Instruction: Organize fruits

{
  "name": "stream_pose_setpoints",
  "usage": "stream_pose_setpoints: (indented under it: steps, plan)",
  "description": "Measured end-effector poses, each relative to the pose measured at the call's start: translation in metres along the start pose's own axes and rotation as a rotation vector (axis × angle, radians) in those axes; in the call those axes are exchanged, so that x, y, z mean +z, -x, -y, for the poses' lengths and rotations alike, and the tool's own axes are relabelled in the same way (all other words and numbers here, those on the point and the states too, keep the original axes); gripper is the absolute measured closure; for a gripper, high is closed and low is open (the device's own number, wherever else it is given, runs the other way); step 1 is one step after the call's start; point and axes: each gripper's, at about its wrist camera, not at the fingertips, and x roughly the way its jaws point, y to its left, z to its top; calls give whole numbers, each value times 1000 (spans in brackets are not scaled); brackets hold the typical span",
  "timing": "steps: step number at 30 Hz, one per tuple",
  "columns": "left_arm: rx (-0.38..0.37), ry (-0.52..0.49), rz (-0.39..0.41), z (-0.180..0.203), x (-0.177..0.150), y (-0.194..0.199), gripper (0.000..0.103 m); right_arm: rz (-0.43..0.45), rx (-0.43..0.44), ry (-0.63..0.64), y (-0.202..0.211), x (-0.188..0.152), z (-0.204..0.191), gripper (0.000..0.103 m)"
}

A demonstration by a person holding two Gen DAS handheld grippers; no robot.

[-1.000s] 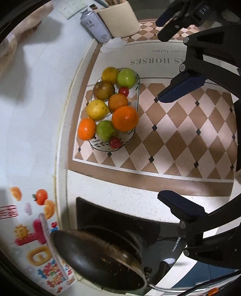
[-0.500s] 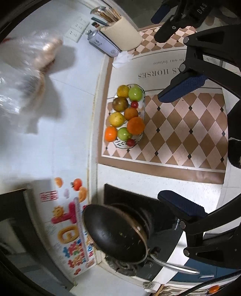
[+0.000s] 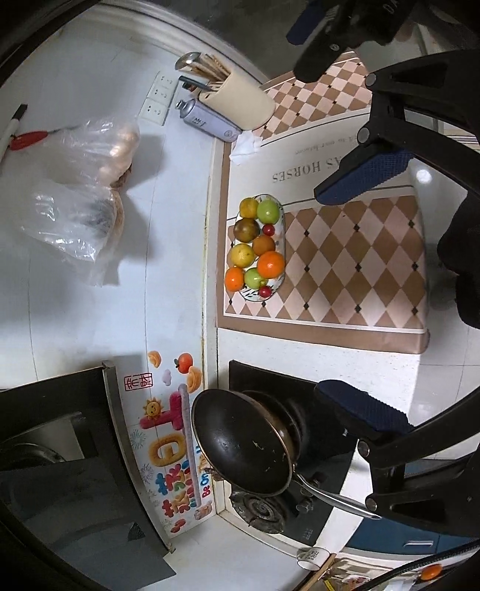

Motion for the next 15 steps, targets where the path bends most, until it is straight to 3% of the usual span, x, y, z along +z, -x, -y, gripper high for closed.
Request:
stream_pose_setpoints:
  steps: [8, 15]
  plan:
    - [13, 18, 28, 6, -8, 19, 6, 28, 8, 13, 32, -4, 4, 4]
    - [31, 19, 40, 15, -3, 18, 6, 20, 25, 16, 28, 3, 8, 4]
